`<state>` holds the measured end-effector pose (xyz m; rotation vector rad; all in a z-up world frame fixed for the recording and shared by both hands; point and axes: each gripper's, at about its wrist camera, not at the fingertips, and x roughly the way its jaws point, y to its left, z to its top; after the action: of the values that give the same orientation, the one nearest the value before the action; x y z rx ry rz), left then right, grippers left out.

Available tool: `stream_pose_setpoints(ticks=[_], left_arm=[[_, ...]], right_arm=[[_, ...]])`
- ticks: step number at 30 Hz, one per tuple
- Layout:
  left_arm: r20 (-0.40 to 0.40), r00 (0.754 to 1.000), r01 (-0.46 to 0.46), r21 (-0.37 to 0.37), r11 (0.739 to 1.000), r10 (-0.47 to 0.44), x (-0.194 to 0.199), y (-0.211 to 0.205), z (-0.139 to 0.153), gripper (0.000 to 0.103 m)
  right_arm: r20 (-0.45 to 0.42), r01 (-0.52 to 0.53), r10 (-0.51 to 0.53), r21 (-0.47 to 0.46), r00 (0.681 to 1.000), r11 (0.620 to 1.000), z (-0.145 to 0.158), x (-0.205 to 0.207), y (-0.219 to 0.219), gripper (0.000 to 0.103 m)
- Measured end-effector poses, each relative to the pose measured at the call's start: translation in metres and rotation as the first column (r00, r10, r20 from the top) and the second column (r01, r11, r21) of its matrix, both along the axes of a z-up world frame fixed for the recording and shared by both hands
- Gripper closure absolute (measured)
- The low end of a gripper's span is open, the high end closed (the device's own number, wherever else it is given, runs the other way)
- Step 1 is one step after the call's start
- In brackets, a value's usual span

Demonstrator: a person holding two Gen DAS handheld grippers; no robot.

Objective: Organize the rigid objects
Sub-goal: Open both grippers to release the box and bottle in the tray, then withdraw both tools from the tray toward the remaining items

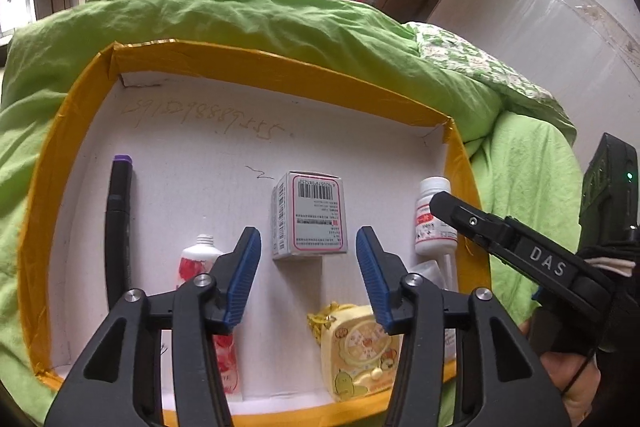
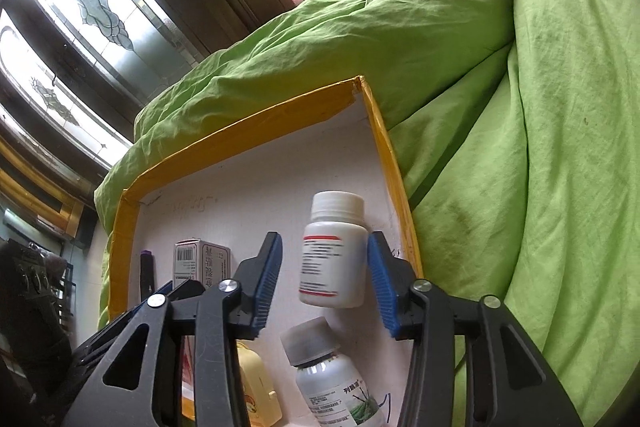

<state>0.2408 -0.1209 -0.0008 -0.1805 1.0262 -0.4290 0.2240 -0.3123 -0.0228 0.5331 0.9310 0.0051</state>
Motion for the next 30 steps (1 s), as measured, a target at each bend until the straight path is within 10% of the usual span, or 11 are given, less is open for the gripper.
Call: stream_pose_setpoints(ticks=[30], left_arm=[[0.157, 0.986, -0.098, 0.278, 0.956, 0.055, -0.174, 0.063, 0.033, 0.029]], right_arm=[[0.009, -0.129, 0.129, 0.014, 0.992, 0.991, 0.029, -0.132, 0.039, 0.014]])
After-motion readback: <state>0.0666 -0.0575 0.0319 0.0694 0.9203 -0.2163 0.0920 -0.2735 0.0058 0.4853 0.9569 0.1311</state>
